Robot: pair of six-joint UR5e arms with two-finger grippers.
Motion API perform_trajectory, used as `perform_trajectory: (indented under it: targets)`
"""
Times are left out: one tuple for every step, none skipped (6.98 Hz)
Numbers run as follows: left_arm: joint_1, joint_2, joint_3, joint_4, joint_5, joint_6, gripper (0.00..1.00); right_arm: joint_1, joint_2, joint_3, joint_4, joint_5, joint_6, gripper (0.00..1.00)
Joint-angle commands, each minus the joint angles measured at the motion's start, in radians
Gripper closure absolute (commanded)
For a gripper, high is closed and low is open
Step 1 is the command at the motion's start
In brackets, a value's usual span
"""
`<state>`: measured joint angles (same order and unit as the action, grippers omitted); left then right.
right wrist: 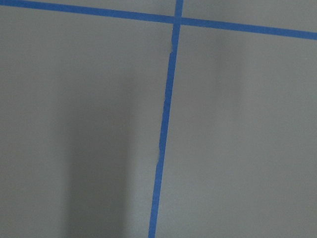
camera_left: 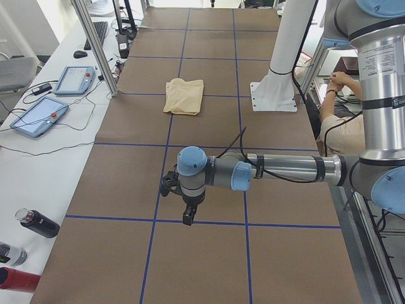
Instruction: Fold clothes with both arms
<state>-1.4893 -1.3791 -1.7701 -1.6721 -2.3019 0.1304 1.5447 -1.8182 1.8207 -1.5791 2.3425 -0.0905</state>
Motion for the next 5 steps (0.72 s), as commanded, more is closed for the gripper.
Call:
perform_trajectory:
  targets:
    - [0.0, 0.0, -0.002, 0.002, 0.001, 0.0, 0.0, 0.0, 0.0, 0.0, -0.001, -0.002, 0.0, 0.0]
    - [0.0, 0.0, 0.006, 0.0, 0.001, 0.002, 0.0, 0.0, -0.001, 0.0, 0.001, -0.002, 0.0, 0.0]
    - [-0.002, 0.0, 0.003, 0.0, 0.001, 0.0, 0.0, 0.0, -0.001, -0.001, 0.001, -0.002, 0.0, 0.0]
    - [-0.005, 0.0, 0.001, 0.0, 0.001, 0.0, 0.0, 0.0, -0.001, 0.0, 0.001, -0.002, 0.0, 0.0]
    - [-0.023, 0.0, -0.002, 0.0, 0.001, 0.0, 0.0, 0.0, -0.001, 0.0, 0.001, -0.002, 0.0, 0.0]
